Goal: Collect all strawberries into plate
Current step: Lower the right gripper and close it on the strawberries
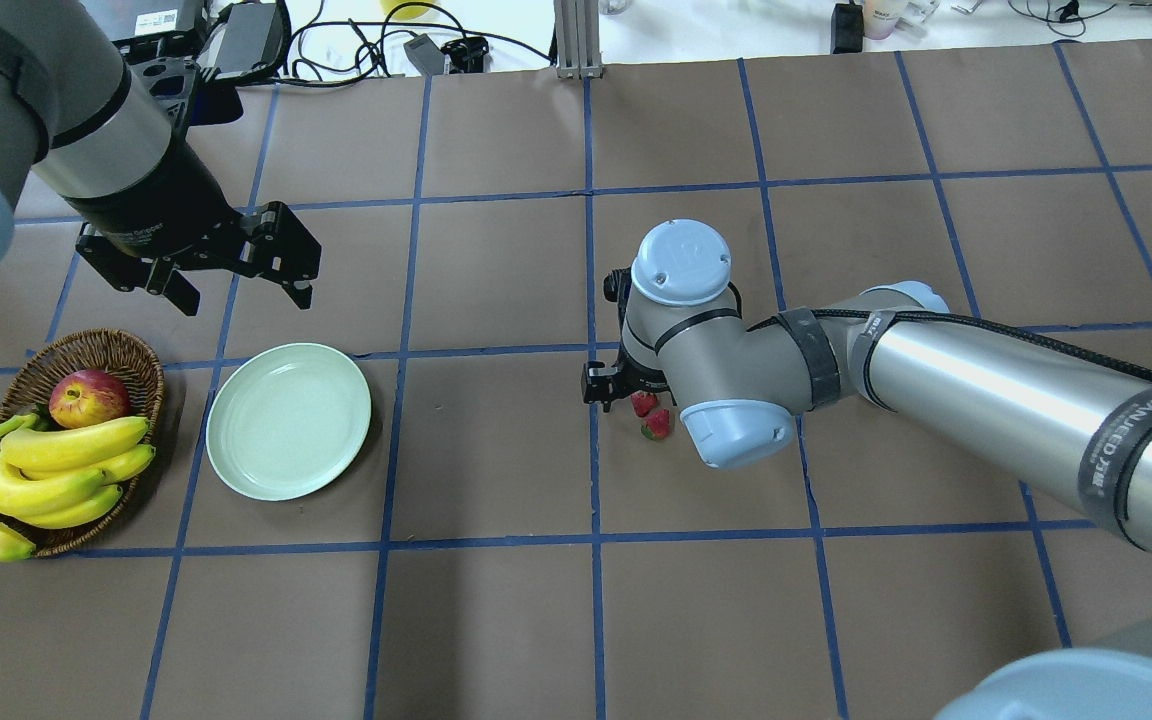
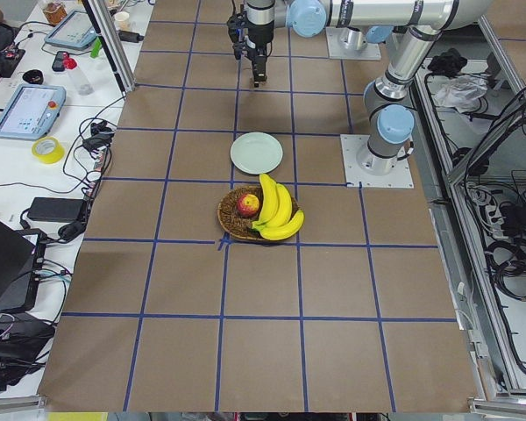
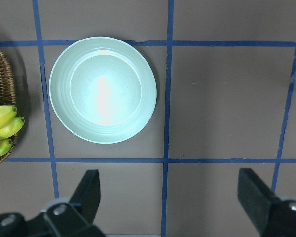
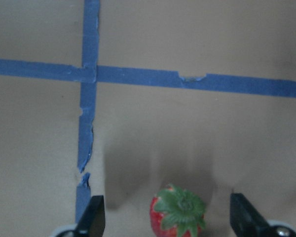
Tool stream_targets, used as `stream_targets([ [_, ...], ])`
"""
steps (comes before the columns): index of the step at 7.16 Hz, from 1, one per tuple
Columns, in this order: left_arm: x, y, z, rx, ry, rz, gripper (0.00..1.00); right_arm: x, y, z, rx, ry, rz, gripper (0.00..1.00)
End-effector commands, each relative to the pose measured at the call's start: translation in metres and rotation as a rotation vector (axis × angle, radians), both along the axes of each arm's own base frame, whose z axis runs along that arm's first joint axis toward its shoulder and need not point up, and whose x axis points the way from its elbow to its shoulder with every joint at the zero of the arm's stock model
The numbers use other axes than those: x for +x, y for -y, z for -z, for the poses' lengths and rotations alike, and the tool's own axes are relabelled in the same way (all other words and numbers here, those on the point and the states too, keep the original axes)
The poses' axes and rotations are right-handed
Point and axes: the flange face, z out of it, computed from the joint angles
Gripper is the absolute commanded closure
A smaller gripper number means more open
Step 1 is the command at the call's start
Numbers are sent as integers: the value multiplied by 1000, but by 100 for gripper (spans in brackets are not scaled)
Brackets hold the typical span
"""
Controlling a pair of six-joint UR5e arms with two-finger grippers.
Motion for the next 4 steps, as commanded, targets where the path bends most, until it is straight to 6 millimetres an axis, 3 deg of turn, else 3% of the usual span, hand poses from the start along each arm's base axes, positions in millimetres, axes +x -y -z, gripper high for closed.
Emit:
stream_targets([
  [1, 0, 0, 0, 1, 0, 0, 0, 3, -9, 2, 17, -7, 31, 30],
  [3, 0, 0, 0, -1, 0, 0, 0, 0, -17, 9, 27, -22, 17, 47],
  [4, 0, 0, 1, 2, 0, 0, 0, 0, -15, -2, 3, -14, -1, 61],
])
